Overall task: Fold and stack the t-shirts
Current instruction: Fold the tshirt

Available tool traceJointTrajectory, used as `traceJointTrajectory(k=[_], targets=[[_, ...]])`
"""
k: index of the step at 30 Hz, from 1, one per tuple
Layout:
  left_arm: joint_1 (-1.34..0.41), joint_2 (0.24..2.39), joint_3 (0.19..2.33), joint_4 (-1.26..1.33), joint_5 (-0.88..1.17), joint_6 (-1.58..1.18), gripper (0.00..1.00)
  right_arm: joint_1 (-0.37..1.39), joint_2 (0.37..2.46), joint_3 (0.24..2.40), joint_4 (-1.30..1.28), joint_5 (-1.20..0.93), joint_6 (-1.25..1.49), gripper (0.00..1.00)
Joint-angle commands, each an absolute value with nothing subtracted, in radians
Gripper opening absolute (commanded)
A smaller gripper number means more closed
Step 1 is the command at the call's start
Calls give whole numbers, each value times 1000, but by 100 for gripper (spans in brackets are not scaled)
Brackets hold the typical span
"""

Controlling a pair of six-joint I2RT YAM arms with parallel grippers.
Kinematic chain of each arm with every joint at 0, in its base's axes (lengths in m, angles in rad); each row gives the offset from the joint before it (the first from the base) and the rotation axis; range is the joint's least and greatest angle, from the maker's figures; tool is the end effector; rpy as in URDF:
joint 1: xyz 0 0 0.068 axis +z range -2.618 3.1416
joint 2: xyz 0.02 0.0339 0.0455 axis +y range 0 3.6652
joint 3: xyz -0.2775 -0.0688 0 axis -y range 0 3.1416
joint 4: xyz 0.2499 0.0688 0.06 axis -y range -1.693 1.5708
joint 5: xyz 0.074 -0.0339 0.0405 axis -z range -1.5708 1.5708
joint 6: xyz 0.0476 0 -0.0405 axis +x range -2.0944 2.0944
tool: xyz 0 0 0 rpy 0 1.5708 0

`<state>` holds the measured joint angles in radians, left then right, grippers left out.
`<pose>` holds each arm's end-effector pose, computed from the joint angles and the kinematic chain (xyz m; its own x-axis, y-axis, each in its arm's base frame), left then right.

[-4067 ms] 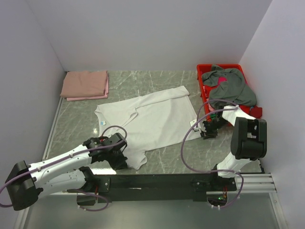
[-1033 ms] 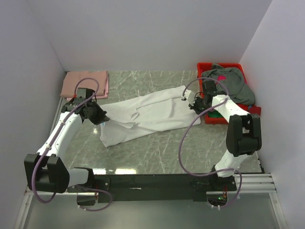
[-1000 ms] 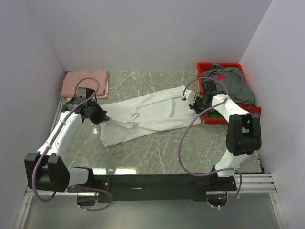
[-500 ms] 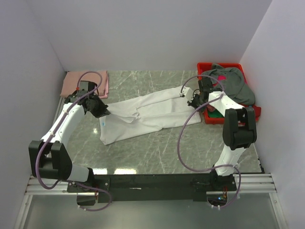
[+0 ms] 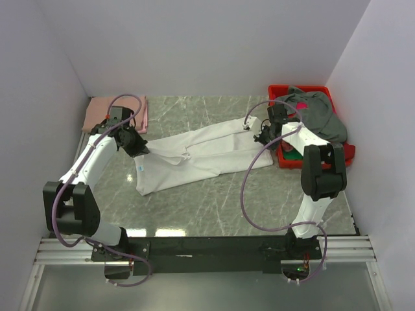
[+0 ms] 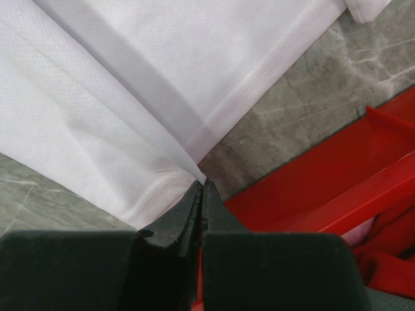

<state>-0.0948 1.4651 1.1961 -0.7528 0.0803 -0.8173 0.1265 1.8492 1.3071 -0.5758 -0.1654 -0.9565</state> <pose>0.3092 -0.0332 0.2773 -0.6802 -0.6655 -0.3071 -0.5263 0.7351 -0.4274 0.3901 0.0575 0.1940 -0.3540 -0.8575 -0.3732 -0.8418 0.4660 -0.2722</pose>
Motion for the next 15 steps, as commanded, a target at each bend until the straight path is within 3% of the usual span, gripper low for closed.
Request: traceJointTrajectory(k=[1, 15], targets=[[-92, 1471, 1235, -750, 57, -790, 0, 136, 1856, 1348, -557, -155, -940, 0], [-91, 1496, 1238, -742, 54, -781, 0, 141, 1875, 1367, -563, -150, -934, 1]])
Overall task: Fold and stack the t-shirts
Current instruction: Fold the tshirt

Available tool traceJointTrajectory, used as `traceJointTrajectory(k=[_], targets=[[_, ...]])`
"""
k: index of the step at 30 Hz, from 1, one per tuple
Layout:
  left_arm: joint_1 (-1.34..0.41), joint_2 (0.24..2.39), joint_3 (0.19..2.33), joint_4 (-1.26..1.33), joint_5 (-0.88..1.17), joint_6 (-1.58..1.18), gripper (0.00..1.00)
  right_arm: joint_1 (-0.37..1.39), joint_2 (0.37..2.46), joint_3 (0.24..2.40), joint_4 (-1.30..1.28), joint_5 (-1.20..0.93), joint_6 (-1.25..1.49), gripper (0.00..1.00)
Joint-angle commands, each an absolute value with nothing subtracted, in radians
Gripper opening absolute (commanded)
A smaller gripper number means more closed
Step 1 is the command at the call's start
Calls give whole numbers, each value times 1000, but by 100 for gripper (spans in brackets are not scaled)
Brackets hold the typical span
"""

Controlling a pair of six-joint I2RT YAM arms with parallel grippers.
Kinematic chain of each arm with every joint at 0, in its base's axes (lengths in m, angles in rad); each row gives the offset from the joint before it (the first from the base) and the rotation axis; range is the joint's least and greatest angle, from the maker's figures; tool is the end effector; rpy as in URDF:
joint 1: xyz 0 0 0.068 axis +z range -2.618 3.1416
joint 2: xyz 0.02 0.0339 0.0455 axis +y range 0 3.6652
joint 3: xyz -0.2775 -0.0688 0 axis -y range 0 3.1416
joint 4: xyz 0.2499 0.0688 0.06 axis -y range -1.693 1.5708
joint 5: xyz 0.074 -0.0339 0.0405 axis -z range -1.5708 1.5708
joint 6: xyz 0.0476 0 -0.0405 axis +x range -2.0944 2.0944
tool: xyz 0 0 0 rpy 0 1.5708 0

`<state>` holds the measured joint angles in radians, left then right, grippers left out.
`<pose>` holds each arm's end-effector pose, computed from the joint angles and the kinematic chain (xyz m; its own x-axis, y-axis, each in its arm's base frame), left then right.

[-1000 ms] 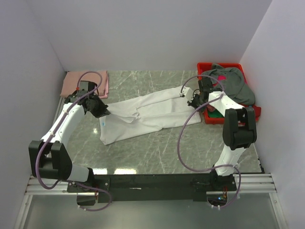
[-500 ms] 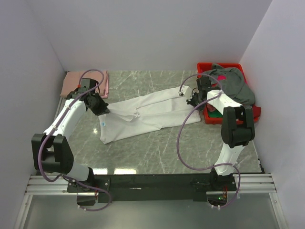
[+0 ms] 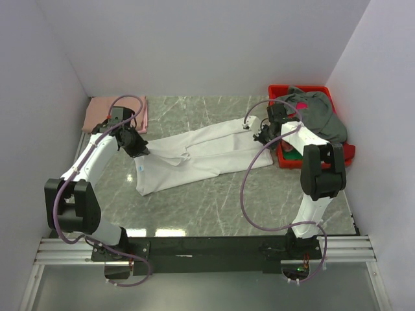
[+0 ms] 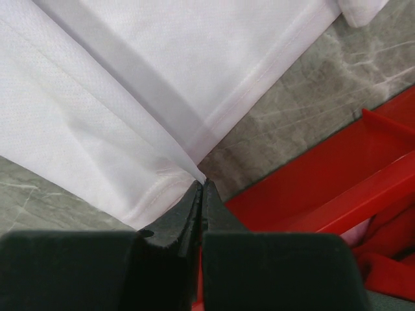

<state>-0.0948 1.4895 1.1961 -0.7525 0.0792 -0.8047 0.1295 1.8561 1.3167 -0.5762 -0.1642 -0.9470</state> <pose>0.3131 -0.0336 0.2701 -0.6937 -0.6556 -0.2981 -0.5280 0.7445 -0.4086 0.3922 0.0589 0.1943 -0.3590 -0.8543 -0.3760 -0.8390 0.4719 -0.2711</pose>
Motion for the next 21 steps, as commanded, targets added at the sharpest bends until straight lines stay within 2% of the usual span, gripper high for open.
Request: traceJointTrajectory(k=[1, 21], targets=[[-92, 1499, 1241, -745, 54, -779, 0, 141, 1876, 1368, -563, -150, -934, 1], [-92, 1614, 1333, -747, 31, -750, 0, 146, 1911, 1387, -568, -132, -927, 1]])
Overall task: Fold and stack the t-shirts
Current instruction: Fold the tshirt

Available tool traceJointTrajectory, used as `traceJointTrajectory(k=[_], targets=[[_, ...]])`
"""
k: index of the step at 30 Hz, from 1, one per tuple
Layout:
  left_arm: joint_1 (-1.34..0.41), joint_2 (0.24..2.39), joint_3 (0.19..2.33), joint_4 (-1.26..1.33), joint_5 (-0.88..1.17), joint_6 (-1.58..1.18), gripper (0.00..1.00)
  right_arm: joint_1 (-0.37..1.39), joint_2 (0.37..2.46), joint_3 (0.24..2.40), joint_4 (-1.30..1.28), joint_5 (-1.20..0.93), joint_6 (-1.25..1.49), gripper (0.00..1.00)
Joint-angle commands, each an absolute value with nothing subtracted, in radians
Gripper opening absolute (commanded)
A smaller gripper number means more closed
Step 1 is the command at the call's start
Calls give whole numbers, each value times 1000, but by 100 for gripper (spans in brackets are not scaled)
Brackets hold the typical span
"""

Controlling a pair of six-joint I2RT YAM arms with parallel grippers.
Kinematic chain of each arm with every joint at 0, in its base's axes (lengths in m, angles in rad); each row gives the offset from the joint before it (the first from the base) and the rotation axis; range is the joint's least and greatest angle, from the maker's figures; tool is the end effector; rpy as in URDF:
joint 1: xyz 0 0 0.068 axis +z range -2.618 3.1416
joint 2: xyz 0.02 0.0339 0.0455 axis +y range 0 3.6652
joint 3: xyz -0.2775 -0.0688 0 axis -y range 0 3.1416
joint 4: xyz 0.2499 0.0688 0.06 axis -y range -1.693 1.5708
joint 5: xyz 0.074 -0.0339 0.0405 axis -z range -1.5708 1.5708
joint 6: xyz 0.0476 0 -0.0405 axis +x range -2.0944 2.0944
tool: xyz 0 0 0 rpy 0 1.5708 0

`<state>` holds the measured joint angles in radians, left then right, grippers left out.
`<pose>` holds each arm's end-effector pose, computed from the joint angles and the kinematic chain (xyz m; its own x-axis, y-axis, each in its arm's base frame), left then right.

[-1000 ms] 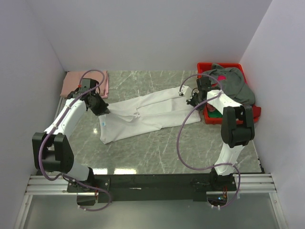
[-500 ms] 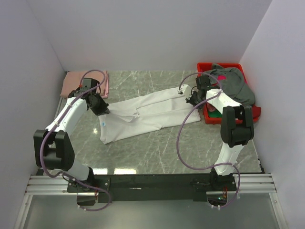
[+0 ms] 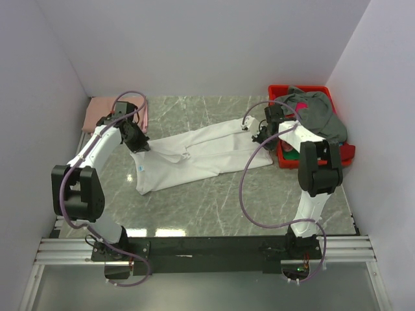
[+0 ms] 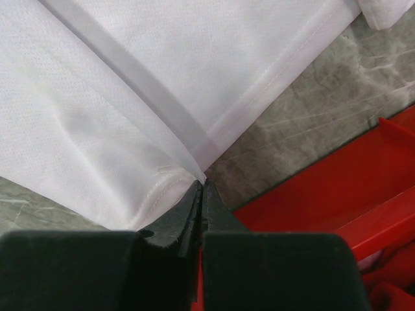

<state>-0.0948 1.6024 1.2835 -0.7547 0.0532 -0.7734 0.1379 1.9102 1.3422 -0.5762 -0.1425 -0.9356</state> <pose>0.3411 -0.0350 0.2627 -0.7098 -0.6332 -0.3086 -0.5255 0.7677 -0.3666 0.4007 0.0624 0.1811 -0.3787 -0.8570 -0.3496 -0.8411 0.4762 -0.2564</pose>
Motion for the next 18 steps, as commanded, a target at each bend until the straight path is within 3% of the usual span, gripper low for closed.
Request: traceJointTrajectory(k=[1, 14, 18], targets=[[-92, 1620, 1338, -749, 29, -747, 0, 146, 1910, 1385, -565, -132, -927, 1], [-92, 1680, 1387, -764, 3, -733, 0, 146, 1925, 1401, -558, -127, -916, 4], [-92, 1707, 1420, -772, -41, -712, 2, 149, 1918, 1401, -526, -115, -891, 23]])
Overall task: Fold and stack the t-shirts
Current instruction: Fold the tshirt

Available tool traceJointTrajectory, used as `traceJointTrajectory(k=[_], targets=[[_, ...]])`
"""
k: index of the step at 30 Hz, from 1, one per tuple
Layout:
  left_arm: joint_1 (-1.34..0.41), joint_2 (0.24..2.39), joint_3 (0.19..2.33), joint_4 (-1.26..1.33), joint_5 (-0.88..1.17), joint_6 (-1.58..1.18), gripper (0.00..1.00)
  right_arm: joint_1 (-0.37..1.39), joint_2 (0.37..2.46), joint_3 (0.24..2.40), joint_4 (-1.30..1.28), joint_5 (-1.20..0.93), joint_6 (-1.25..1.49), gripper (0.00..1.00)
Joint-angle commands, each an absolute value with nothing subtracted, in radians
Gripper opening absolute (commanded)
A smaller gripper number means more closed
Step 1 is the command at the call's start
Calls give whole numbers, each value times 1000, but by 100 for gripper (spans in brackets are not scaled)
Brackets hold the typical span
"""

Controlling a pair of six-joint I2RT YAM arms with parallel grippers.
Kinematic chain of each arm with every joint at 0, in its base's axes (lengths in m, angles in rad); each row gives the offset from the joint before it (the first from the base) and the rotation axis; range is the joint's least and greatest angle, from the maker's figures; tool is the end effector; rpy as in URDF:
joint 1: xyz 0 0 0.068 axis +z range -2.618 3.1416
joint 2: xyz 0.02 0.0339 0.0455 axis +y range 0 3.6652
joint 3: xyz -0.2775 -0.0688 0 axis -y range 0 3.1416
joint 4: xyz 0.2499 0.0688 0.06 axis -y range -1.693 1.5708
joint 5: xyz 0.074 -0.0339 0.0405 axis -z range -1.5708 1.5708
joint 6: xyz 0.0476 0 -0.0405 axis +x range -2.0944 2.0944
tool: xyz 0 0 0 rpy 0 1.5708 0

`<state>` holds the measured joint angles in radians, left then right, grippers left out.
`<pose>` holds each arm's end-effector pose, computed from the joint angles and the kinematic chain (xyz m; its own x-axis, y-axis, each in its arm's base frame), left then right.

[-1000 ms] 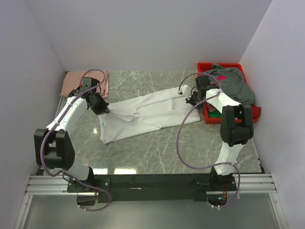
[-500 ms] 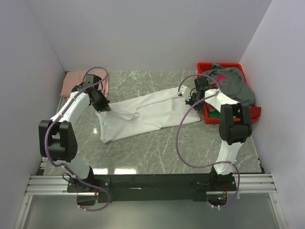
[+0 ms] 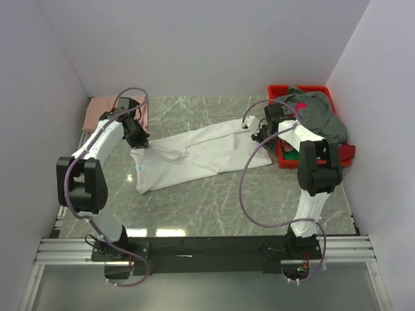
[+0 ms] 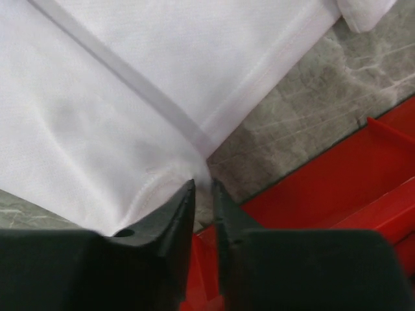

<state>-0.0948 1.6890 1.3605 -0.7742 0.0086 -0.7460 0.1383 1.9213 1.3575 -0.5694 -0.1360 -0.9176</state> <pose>0.3618 -0.0348 0.2567 -0.7193 -0.6133 -0.3261 -0.5306 0.7881 -0.3119 0.4051 0.0629 0.1816 -0.3915 -0.8489 -0.3551 -0.8300 0.4924 -0.2619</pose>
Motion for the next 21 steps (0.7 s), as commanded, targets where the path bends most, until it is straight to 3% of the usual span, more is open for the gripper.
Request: traceJointTrajectory(k=[1, 2, 3, 6, 9, 15, 21], targets=[[-92, 1715, 1425, -761, -35, -687, 6, 153, 1913, 1399, -514, -110, -872, 27], [-92, 1718, 1434, -753, -37, -680, 12, 156, 1902, 1401, -503, -103, -859, 30], [-92, 1720, 1442, -750, -40, -677, 27, 160, 1898, 1404, -494, -103, -850, 34], [-92, 1720, 1474, -729, -31, -653, 48, 172, 1865, 1416, -477, -118, -808, 40], [-92, 1683, 1485, -683, 8, -635, 60, 181, 1822, 1419, -472, -161, -776, 42], [-92, 1591, 1491, -638, 43, -562, 64, 186, 1729, 1436, -583, -346, -768, 44], [-91, 1412, 1329, -575, 77, -541, 66, 198, 1623, 1352, -713, -671, -877, 47]])
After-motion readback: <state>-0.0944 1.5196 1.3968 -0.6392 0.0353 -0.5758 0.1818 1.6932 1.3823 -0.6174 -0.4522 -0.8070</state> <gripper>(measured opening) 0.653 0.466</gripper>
